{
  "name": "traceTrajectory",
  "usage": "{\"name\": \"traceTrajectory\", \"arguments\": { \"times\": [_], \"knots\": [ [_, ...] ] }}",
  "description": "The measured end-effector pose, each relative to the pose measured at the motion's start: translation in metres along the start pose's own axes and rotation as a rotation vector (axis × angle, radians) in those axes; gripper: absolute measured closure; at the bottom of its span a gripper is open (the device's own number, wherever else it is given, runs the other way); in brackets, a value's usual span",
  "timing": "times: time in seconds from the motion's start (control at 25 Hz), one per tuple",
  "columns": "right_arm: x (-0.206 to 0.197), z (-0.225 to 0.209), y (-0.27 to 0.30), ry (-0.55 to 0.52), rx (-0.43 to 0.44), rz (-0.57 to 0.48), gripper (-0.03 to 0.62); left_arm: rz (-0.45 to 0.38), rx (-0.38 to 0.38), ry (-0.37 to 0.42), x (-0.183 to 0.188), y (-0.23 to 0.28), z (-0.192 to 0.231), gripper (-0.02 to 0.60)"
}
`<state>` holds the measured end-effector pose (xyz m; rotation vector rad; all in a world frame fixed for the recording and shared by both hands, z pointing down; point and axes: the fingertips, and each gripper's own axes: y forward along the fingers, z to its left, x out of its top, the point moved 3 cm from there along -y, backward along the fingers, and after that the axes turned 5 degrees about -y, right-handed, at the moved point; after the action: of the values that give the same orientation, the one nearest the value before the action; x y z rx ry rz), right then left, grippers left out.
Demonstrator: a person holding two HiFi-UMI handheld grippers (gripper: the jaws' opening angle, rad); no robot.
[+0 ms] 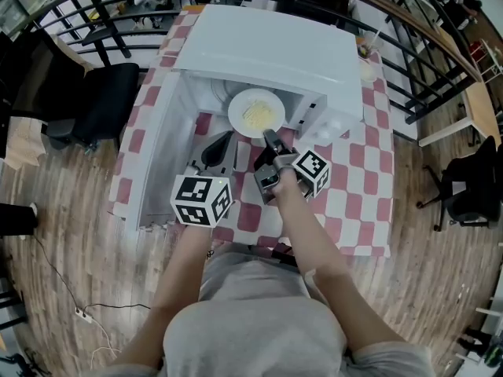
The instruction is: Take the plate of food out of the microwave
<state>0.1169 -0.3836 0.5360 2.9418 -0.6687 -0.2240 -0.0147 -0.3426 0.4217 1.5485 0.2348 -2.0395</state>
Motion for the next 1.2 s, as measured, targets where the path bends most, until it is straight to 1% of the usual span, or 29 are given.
{"name": "traceTrajectory", "arguments": {
  "times": [0.6,0.8,1.2],
  "knots": [
    [-0.006,0.021,-0.035,0.025,0.045,0.009,0.565,-0.009,-0.009,0.017,0.010,-0.008,-0.008,0.581],
    [-0.009,0.031,-0.047,0.038,0.042,0.014,0.565,-0.014,-0.019,0.027,0.015,-0.009,-0.014,0.581],
    [-0.012,0.066,-0.069,0.022,0.095,0.022,0.565,-0.031,-0.042,0.047,0.031,-0.018,-0.027,0.581]
  ]
}}
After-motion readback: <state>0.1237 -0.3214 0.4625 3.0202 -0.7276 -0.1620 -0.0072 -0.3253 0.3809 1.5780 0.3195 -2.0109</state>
